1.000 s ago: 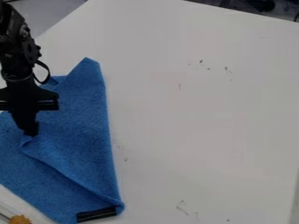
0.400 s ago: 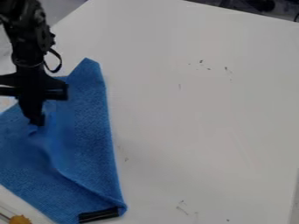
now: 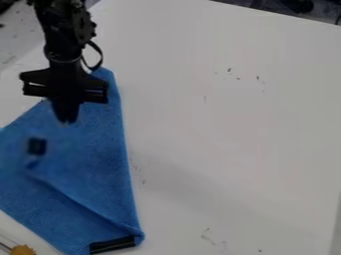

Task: Fold the cloth from the top right to the left

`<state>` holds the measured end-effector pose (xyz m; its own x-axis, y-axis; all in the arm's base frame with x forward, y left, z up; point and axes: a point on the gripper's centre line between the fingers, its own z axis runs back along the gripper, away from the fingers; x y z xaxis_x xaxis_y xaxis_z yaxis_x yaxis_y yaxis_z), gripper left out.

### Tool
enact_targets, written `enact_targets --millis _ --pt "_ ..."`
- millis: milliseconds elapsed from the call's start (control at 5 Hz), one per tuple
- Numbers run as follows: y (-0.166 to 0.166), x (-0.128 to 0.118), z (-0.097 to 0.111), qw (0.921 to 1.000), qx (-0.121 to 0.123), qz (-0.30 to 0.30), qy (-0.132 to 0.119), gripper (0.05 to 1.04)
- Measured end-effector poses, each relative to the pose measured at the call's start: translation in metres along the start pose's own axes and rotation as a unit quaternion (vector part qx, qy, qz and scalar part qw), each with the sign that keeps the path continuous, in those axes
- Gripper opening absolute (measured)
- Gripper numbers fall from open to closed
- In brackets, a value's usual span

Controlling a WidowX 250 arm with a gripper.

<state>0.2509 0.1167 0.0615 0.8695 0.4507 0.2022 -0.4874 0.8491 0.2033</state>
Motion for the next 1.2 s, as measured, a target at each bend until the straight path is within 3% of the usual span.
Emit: enact_targets --millis 200,400,600,800,1000,1200 --pt "-0.04 0.006 0.014 0.9987 -0.028 -0.039 -0.021 0.076" --pt "-0.05 0.002 0.012 0.9974 -0.041 -0.059 -0.011 0.187" --pt "-0.011 -0.013 -0.005 0.9995 -0.032 -0.004 0.006 0.421" --pt "0.026 -0.02 -0.017 0.9982 -0.028 0.052 0.01 0.731" --pt "0.044 -0.018 -0.029 0.9973 -0.031 0.065 0.019 0.984" --pt "0.056 -0.013 -0.041 0.997 -0.028 0.068 0.024 1.004"
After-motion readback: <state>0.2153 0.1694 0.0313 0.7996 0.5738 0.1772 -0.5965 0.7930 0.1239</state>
